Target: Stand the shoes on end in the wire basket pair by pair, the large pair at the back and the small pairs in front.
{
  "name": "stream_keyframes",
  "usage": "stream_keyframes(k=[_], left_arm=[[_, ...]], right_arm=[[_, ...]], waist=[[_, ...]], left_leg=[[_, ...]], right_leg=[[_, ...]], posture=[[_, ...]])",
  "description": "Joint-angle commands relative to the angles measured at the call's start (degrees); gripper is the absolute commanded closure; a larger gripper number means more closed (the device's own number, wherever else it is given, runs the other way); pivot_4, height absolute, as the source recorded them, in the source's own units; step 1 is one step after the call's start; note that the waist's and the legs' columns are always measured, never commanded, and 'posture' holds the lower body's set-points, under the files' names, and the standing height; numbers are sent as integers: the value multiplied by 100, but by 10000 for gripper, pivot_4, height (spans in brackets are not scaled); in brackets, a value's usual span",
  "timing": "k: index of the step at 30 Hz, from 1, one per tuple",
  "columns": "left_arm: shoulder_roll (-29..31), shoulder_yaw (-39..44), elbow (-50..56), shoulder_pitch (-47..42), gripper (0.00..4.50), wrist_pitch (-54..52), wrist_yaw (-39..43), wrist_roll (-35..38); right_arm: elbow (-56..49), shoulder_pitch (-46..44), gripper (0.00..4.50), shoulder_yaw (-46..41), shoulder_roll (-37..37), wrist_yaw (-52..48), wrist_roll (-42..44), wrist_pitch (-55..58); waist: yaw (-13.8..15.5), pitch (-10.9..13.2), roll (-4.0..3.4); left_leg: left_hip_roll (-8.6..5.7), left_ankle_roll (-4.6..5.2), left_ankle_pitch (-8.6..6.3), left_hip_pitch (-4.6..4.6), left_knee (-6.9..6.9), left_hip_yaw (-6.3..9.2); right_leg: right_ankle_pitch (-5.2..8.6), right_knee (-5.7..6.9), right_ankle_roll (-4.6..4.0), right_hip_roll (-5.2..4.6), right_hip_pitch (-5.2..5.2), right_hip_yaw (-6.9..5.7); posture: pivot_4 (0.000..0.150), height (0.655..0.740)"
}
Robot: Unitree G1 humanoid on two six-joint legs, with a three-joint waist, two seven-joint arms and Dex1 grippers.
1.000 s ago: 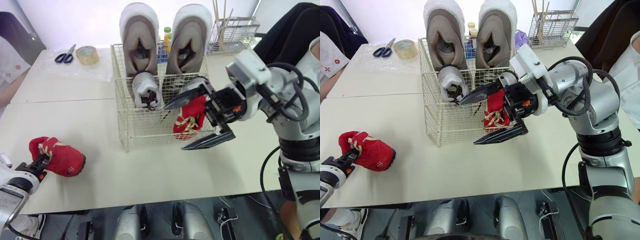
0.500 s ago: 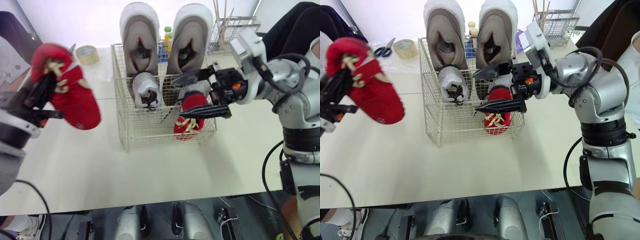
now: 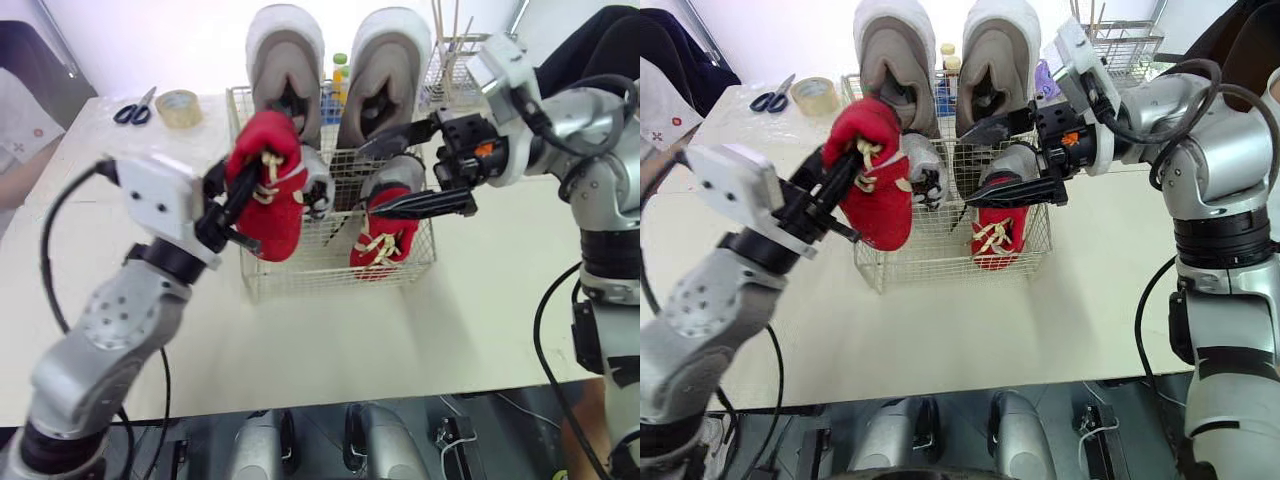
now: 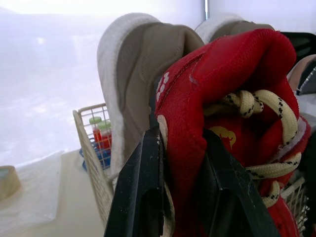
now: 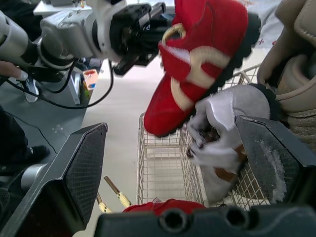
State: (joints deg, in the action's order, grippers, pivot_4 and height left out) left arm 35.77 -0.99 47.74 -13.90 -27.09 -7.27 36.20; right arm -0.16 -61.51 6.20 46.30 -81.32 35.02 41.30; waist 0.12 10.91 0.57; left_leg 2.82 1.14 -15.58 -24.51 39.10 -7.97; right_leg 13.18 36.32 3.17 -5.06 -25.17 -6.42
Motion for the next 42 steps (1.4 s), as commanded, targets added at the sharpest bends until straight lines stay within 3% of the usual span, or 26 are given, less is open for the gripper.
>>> stream_keyframes(k=[1,4,10,17,21,26,28,33,37,42], left_arm=[[-394,-375,18,223,37226,189,45,-695],[-677,-580,-30,469,37226,346,191,-1143],[-1085,-649,-164,762,37226,618,440,-1741],[-1445,-786,-429,1151,37226,831,908,-2007],[-1489,-606,-363,1305,24454,691,1127,-1907],[-1627,-369,-218,1456,112,505,1216,-1764],[-1640,-233,-94,1535,112,374,1269,-1654],[-1594,231,339,1758,112,-135,1420,-927],[-1371,1014,721,2089,112,-714,1550,713],[-580,2213,718,2661,112,-694,1685,3302]], right_arm=[[-451,47,0,-242,425,53,73,362],[-985,333,0,-375,842,215,290,948],[-2155,1329,0,-1210,1429,794,1525,2648],[-2644,2351,0,-1789,1525,1434,2186,3061],[-2552,2227,0,-1803,1434,1693,2369,2958],[-2224,1776,0,-1681,1165,1850,2390,2693],[-1884,1382,0,-1722,976,1941,2490,2666],[-1586,1027,0,-1802,1101,1773,2698,2751],[-1528,859,0,-1839,1270,1682,2868,2819],[-1164,426,0,-2145,1145,1985,3316,2960]], waist=[[46,0,1],[80,-2,2],[76,-7,-1],[67,-40,1],[69,-49,-5],[60,-48,-4],[52,-48,-5],[68,-45,-9],[52,-44,-8],[31,-41,-15]], left_leg=[[-1,1,-1,1,1,-1],[0,4,-2,1,4,5],[0,42,-24,4,6,9],[-2,53,-31,33,9,21],[-2,53,-30,41,9,21],[-2,53,-30,31,9,21],[-2,54,-30,25,9,20],[1,54,-29,12,8,21],[-2,58,-32,9,8,20],[0,54,-31,12,7,22]], right_leg=[[0,0,0,-2,1,1],[0,-1,0,-4,5,-1],[0,-3,-1,-28,10,-5],[6,-17,-11,-35,52,-17],[12,-17,-22,-35,56,-16],[12,-17,-22,-34,48,-14],[10,-17,-19,-34,42,-14],[1,-13,-3,-29,29,-16],[1,-15,-3,-36,28,-16],[5,-14,-9,-35,25,-15]], posture=[[1500,7400],[1500,7400],[1500,7400],[1500,7400],[1500,7400],[1500,7400],[1500,7400],[1500,7400],[1500,7400],[1500,7400]])
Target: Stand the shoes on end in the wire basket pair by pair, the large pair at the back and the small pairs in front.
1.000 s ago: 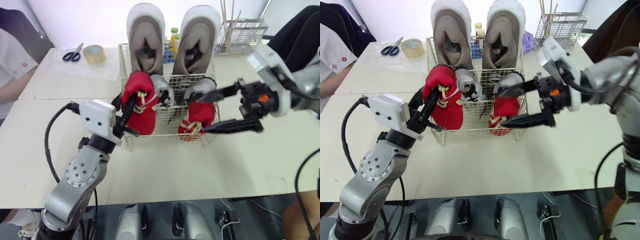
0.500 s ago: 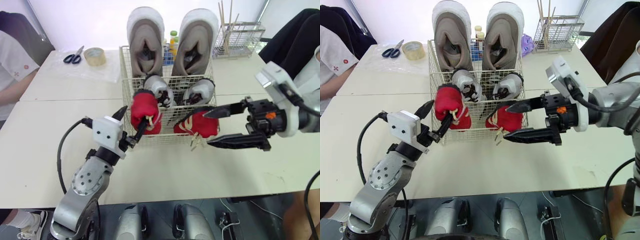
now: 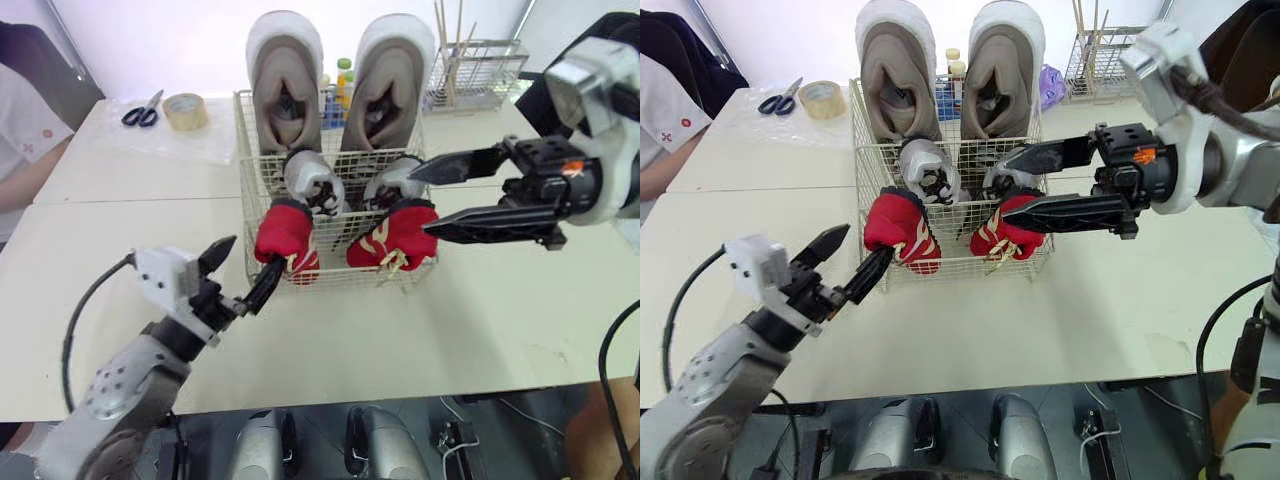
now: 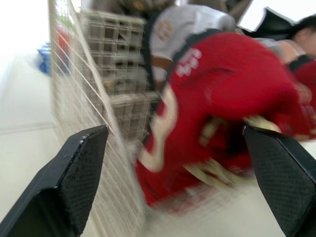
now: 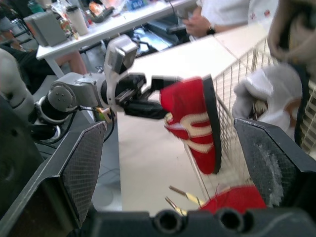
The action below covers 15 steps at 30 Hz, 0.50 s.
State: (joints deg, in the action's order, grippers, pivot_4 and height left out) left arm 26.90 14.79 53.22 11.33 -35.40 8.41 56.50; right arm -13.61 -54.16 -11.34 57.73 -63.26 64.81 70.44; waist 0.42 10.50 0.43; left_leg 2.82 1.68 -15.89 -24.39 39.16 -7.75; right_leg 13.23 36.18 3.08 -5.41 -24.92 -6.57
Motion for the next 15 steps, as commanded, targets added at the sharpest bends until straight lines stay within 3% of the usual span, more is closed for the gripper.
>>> stream_keyframes(k=[1,5,8,12,15], left_arm=[[460,836,109,250,112,177,171,1688],[914,1972,-398,965,112,270,618,2646],[1083,2747,-1112,1528,112,168,1092,2804],[1275,2783,-1900,1906,112,222,1662,1637],[1088,2245,-2364,1607,112,586,1393,426]], right_arm=[[265,-362,0,-460,-31,263,433,79],[746,-99,0,-794,92,461,447,129],[1173,840,0,-847,618,100,-379,-352],[1287,1832,0,-489,976,-8,-1541,-1418],[1090,2394,0,-166,518,647,-2431,-2271]], waist=[[6,1,0],[17,1,0],[40,-1,4],[17,-1,-19],[1,-8,-22]], left_leg=[[0,-1,0,0,0,0],[-3,-1,0,-1,1,0],[-7,3,-2,-2,1,-2],[-17,12,-7,-2,2,-17],[-10,7,-7,3,1,-19]], right_leg=[[1,1,-3,0,0,0],[7,-7,-13,-2,3,0],[8,-13,-13,-4,6,-2],[9,-18,-12,-8,2,2],[10,-14,-10,0,-2,4]], posture=[[1500,7400],[1500,7400],[1500,7400],[1500,7400],[1500,7400]])
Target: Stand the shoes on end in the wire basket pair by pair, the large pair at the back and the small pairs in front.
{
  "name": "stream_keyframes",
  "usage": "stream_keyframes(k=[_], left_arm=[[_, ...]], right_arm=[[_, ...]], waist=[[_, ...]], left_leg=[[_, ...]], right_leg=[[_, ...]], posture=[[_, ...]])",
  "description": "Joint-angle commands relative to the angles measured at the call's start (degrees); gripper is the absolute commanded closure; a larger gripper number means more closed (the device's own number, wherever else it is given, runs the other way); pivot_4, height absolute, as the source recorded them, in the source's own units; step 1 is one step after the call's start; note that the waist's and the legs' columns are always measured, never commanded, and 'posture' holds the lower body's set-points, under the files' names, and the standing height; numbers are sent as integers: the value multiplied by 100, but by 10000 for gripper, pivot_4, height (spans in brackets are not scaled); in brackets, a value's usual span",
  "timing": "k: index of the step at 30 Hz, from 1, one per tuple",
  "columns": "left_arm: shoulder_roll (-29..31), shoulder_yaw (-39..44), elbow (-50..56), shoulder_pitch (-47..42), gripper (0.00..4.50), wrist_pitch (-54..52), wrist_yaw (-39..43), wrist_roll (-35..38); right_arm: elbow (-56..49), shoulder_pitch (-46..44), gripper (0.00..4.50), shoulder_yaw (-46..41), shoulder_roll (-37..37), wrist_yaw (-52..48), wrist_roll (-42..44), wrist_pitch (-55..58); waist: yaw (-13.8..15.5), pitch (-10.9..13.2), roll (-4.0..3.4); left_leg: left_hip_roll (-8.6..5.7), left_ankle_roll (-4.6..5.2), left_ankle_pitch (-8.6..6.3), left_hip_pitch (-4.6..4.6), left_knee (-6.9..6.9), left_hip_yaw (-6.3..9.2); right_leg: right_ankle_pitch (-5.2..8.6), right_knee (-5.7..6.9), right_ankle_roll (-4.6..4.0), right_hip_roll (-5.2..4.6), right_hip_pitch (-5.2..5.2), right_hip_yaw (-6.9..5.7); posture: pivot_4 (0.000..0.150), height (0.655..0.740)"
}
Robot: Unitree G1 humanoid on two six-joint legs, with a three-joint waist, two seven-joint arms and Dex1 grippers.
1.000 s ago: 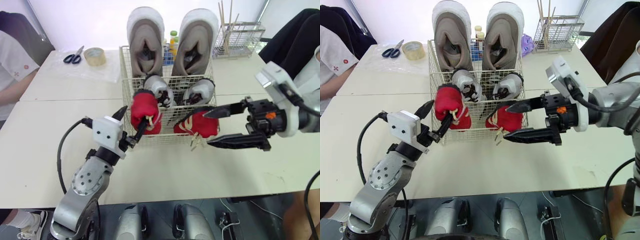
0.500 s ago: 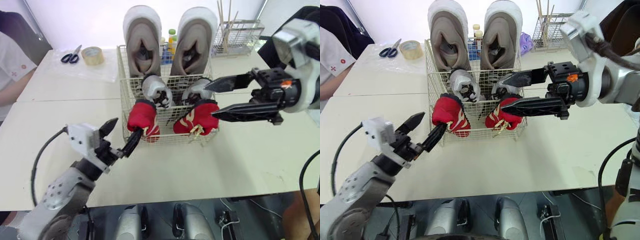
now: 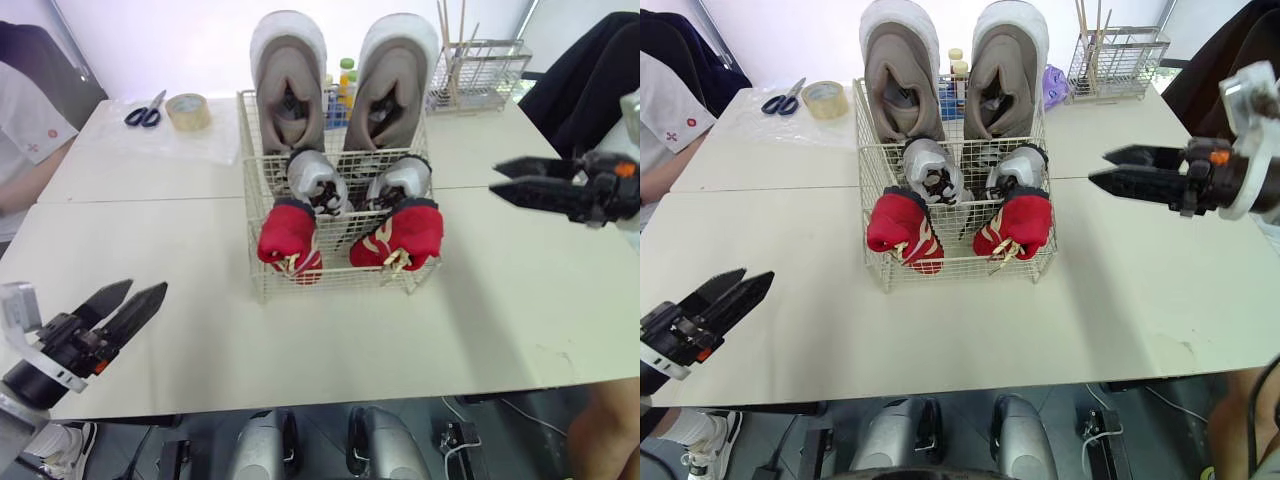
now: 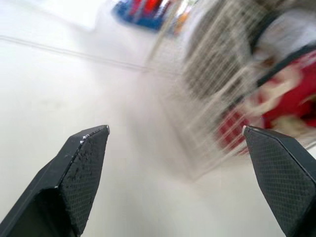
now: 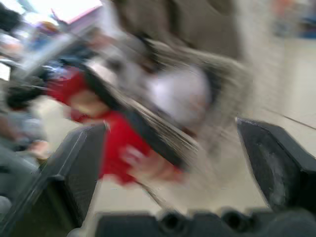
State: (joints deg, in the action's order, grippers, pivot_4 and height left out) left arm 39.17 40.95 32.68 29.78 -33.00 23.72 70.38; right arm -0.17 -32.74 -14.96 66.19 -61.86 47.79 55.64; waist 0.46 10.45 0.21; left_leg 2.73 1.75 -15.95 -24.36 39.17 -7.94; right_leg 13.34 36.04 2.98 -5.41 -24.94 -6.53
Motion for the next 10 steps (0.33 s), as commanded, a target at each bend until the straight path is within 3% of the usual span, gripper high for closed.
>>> stream_keyframes(k=[1,7,10], left_arm=[[-237,-514,-421,-355,112,401,-242,-1204],[-589,-1357,-602,-834,112,540,-556,-2487],[-570,-1299,-660,-1121,112,382,-538,-2453]], right_arm=[[-276,341,0,207,-507,719,-875,-935],[73,1273,0,-315,-1802,2157,-1680,-2053],[330,1580,0,-725,-2498,2900,-1945,-2774]], waist=[[-7,-10,-4],[39,-12,2],[46,-12,2]], left_leg=[[3,-6,1,0,-2,1],[7,-23,13,-13,-8,-2],[6,-38,22,-16,-6,-6]], right_leg=[[0,0,0,3,0,0],[-10,7,15,8,-15,5],[-12,8,18,18,-15,3]], posture=[[1500,7400],[1500,7400],[1500,7400]])
